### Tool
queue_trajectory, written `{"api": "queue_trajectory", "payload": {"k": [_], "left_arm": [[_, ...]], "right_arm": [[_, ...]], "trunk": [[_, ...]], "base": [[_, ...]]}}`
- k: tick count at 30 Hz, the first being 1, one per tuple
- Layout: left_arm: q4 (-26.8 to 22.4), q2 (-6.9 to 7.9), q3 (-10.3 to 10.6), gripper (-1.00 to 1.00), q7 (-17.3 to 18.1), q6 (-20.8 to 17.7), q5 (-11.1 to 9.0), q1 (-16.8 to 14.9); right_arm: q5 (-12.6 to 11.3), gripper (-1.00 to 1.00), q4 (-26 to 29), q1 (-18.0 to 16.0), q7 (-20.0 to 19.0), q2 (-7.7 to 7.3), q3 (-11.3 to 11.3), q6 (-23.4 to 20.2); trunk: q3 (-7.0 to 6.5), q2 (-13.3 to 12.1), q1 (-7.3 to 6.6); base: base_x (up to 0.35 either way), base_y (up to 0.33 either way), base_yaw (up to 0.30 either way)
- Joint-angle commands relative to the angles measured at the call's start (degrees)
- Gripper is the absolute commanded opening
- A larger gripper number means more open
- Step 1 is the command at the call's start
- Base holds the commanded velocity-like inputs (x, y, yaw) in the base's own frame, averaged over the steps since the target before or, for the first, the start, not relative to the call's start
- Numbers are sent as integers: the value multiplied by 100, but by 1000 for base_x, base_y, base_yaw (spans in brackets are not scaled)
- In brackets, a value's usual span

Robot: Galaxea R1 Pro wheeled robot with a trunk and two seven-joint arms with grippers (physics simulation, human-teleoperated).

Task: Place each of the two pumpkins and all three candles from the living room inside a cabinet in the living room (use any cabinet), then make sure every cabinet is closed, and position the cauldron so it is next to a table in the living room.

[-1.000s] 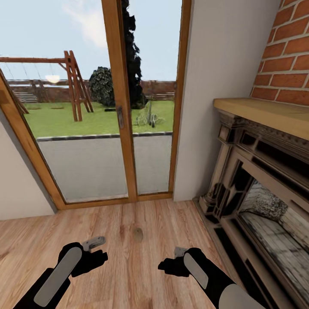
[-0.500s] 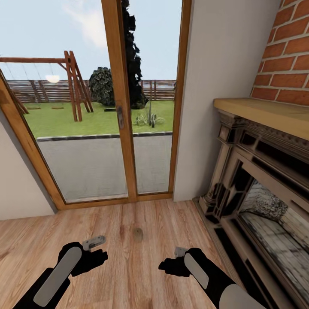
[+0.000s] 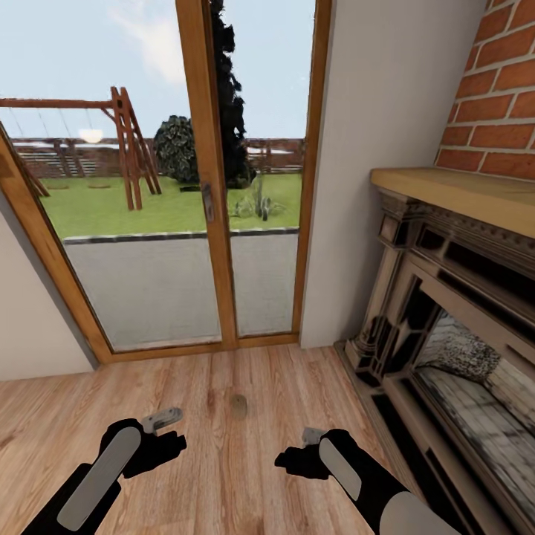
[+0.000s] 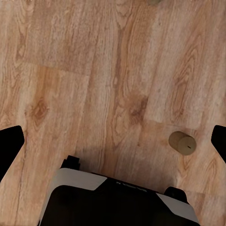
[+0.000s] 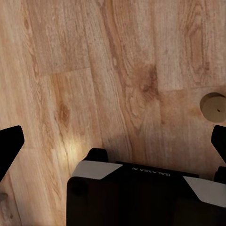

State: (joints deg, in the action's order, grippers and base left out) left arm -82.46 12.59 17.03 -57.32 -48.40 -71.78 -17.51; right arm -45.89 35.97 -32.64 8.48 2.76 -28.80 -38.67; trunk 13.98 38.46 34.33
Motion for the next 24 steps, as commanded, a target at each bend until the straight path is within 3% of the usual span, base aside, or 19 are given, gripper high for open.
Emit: {"api": "queue_trajectory", "payload": {"k": [1,13,17,19,21,24], "left_arm": [[-7,6,11,100,-60,-7,-52,-7],[-25,6,2,100,-40,-11,-70,-7],[-32,0,2,100,-34,-11,-78,-7],[-36,-6,2,100,-34,-11,-80,-7],[-40,-9,5,100,-33,-11,-81,-7],[-41,-10,8,100,-33,-11,-87,-7]], "right_arm": [[-61,100,8,-5,54,-3,-21,-9],[-61,100,2,-5,60,-3,-9,15],[-85,100,-115,-5,182,3,-18,227],[-90,100,-228,-5,366,8,-19,277],[-92,100,-493,-13,956,12,-15,356],[-80,100,-647,-19,1416,18,-13,470]], "trunk": [[28,50,24],[243,531,288],[315,692,376],[351,772,420],[387,852,464],[441,972,529]], "base": [[0,0,0],[0,0,0],[0,0,0],[0,0,0],[0,0,0],[0,0,0]]}}
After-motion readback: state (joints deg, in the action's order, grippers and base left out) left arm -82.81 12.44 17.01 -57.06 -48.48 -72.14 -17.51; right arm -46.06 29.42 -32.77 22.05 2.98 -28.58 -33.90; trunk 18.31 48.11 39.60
